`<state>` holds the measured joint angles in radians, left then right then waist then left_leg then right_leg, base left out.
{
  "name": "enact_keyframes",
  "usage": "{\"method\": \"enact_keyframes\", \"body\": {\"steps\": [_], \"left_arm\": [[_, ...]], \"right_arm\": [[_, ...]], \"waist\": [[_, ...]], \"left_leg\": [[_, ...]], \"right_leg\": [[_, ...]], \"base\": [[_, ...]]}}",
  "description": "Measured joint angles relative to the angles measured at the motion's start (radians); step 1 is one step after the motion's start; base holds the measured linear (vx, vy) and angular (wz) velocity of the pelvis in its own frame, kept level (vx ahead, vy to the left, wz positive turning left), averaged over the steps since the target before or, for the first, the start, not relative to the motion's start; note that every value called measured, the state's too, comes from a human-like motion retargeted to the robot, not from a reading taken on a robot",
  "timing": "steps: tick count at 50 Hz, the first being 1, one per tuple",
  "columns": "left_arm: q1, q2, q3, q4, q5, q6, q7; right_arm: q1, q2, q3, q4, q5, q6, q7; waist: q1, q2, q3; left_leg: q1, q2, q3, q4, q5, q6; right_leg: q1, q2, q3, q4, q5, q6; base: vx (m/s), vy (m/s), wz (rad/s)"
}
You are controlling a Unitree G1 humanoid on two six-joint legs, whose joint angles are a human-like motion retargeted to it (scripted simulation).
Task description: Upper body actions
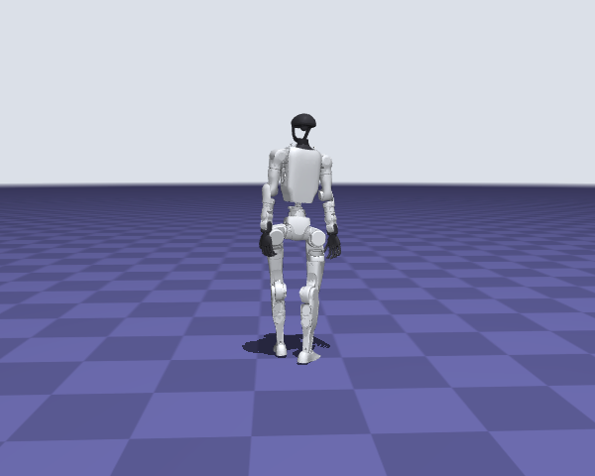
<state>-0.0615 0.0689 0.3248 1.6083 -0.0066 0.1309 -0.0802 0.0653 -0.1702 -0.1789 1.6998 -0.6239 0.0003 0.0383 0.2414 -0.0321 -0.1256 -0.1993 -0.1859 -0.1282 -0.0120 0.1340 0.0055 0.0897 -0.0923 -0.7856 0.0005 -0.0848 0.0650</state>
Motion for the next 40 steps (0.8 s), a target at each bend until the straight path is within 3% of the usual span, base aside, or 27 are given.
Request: {"method": "enact_keyframes", "body": {"steps": [10, 23, 40], "left_arm": [[-0.022, 0.021, 0.048, 0.057, -0.022, 0.025, 0.020], [0.044, 0.037, 0.124, 0.092, -0.017, 0.050, 0.047], [0.089, 0.019, 0.157, 0.091, -0.035, 0.053, 0.023]], "right_arm": [[0.009, -0.010, -0.026, -0.026, -0.019, -0.005, -0.016], [-0.020, -0.006, -0.068, -0.069, -0.006, -0.011, -0.031], [-0.054, 0.068, 0.018, -0.141, -0.079, -0.035, 0.024]], "waist": [[0.186, -0.039, 0.021], [0.435, -0.055, 0.062], [0.448, -0.054, 0.071]], "left_leg": [[-0.048, -0.079, -0.152, -0.038, 0.111, -0.079], [-0.045, -0.148, -0.228, -0.058, 0.142, -0.163], [-0.049, -0.147, -0.241, -0.059, 0.142, -0.165]], "right_leg": [[0.059, 0.011, -0.235, -0.008, -0.035, 0.081], [0.111, 0.022, -0.392, 0.002, -0.055, 0.135], [0.110, 0.028, -0.408, 0.007, -0.052, 0.144]], "base": [[0.06, 0.20, 1.77], [0.02, 0.17, 0.99], [0.00, -0.02, 0.07]]}}
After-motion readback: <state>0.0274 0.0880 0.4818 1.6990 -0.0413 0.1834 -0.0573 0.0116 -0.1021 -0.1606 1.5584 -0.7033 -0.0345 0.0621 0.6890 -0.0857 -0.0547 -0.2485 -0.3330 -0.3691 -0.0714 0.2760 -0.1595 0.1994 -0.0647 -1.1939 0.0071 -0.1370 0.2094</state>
